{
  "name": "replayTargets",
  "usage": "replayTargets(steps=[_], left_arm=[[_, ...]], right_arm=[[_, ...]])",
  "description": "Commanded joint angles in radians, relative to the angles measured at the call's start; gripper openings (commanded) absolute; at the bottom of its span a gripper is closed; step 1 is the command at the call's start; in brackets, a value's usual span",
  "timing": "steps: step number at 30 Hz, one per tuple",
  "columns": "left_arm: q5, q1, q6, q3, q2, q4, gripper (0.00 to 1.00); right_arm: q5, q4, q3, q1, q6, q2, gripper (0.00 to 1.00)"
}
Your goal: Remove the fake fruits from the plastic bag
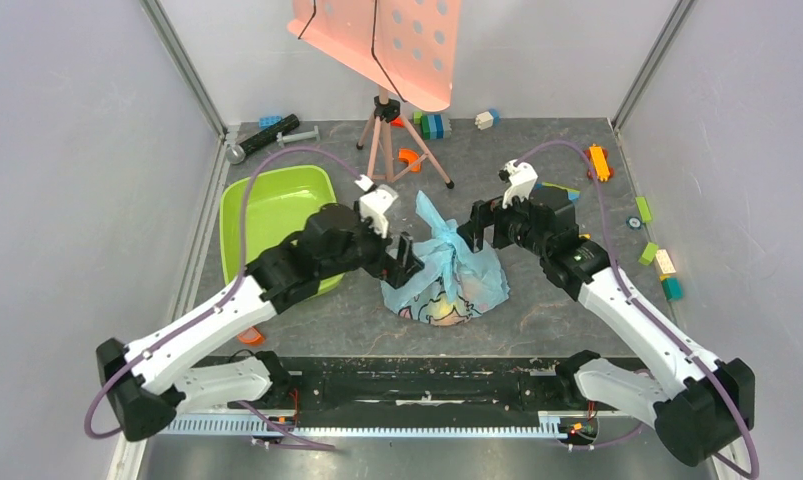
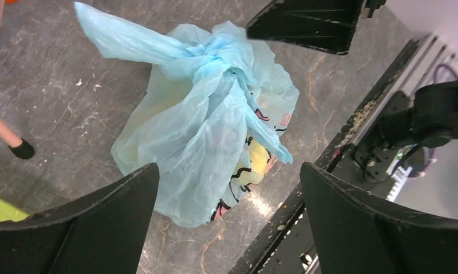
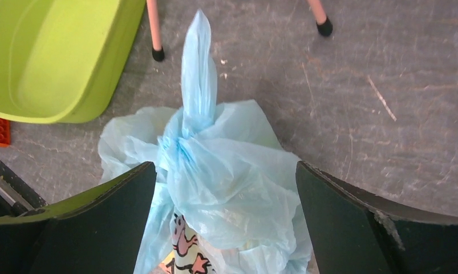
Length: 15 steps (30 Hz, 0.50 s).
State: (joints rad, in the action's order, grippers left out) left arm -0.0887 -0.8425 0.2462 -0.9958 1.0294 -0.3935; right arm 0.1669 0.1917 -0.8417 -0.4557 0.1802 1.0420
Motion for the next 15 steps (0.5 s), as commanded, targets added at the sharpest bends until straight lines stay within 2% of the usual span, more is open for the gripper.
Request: replayTargets(steps=[1,6,15], left_arm=[[0.157,-0.108,-0.117,-0.065,0.085,0.052,1.00],[0.283,-0.178,-0.168,-0.075,0.172,0.086,1.00],[0.322,-0.188,-0.226,-0.078,0.254,0.163,1.00]], right_arm=[[0.054,-0.015,0.021,0.006,0.005,0.026,0.95],[0.113,-0.033,0.039,0.010,-0.038,0.063,0.93],[0.204,-0.110,0.077,0.015,-0.069,0.122,0.83]])
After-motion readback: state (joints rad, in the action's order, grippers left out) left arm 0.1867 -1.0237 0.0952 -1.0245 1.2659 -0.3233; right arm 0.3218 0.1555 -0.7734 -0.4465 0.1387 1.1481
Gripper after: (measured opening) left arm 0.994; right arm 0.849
